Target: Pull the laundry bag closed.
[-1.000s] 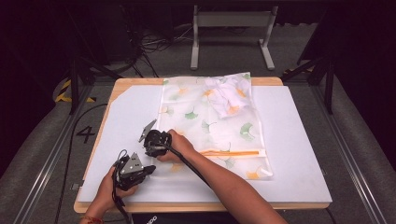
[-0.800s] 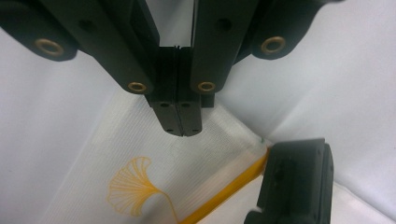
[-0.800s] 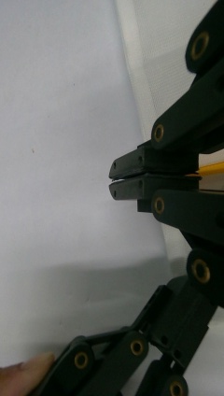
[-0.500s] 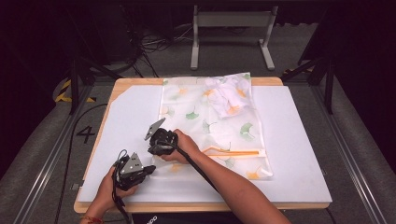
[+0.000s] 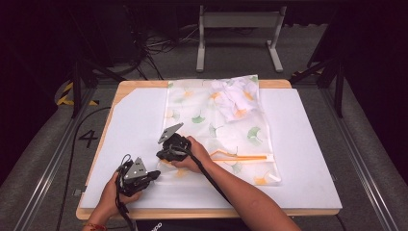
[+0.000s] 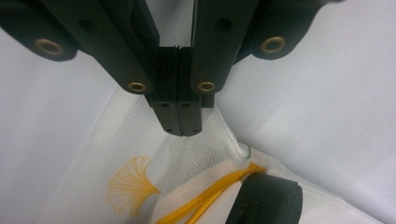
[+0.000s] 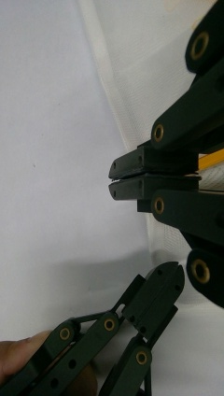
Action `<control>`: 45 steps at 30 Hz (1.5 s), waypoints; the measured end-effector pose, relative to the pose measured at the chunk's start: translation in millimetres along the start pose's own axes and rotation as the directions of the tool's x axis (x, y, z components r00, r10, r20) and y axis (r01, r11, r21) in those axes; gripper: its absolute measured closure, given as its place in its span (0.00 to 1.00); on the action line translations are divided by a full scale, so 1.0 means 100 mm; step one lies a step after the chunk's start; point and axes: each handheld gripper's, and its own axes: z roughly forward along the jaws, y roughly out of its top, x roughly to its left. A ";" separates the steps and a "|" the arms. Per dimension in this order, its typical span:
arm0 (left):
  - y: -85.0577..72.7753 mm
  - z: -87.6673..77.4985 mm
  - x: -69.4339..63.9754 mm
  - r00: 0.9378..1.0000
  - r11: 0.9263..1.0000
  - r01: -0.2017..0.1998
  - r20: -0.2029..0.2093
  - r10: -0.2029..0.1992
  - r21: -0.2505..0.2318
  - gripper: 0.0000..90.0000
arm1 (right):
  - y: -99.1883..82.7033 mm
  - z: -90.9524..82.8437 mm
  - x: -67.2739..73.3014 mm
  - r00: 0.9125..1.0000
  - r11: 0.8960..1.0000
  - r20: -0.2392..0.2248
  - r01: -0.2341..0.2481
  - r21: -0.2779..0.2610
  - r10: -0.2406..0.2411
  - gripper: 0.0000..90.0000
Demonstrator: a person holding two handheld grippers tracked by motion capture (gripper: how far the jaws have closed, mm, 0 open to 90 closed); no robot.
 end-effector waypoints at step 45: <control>0.18 0.16 0.14 0.994 0.997 0.074 -0.080 -0.072 0.027 0.99 | -0.07 0.03 -0.12 0.997 0.991 -0.051 -0.051 0.127 0.058 0.93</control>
